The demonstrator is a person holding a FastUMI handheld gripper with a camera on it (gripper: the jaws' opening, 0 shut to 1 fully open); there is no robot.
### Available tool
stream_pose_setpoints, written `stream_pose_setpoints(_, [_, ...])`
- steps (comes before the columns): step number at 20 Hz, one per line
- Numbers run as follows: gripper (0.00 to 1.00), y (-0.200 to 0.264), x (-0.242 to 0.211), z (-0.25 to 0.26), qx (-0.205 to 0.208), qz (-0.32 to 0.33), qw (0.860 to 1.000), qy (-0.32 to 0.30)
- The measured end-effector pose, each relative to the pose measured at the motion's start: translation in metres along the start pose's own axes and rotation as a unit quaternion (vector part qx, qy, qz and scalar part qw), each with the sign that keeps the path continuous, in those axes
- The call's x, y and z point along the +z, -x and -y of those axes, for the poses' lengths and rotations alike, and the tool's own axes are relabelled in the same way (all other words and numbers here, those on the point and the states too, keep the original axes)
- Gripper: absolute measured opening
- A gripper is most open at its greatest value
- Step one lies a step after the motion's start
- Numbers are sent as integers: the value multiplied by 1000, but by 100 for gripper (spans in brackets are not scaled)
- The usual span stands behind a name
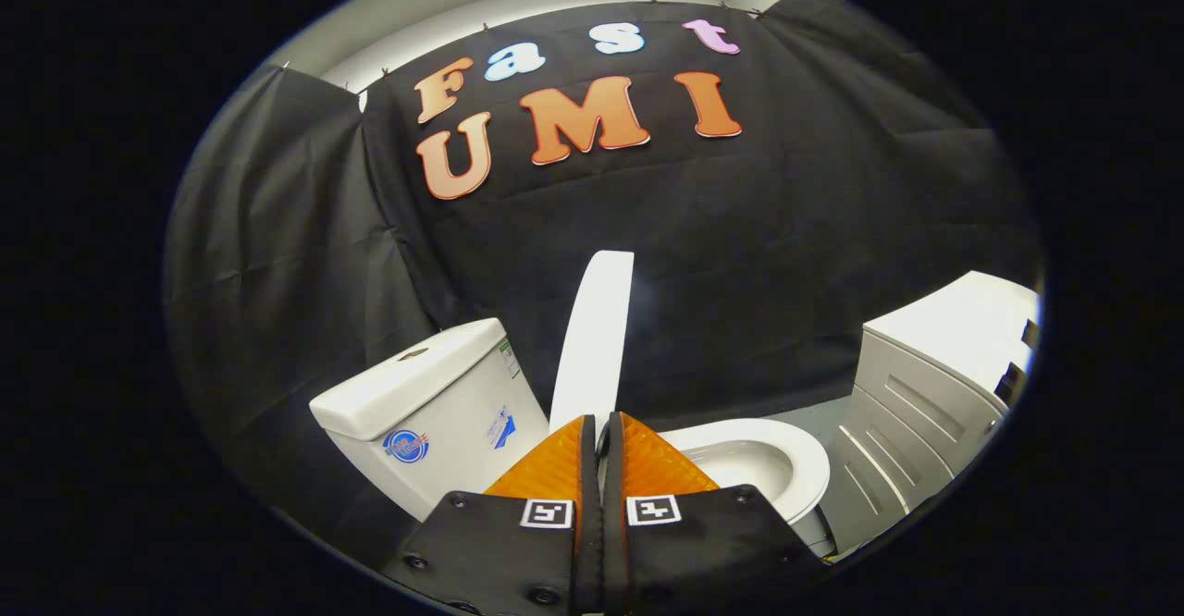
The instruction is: Open the toilet lid.
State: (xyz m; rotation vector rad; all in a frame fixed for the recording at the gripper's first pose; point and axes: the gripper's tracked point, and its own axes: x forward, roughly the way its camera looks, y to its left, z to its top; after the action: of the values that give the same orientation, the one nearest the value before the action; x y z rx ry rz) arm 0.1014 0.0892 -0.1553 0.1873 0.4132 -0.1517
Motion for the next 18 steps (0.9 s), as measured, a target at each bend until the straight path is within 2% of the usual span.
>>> stream_pose_setpoints(7, [8,-4,3,-48,22,6,998,57])
stream_pose_setpoints(13, [8,-7,2,-75,40,11,998,37])
stream_pose_setpoints(18, [8,-11,-2,-103,59,14,996,59])
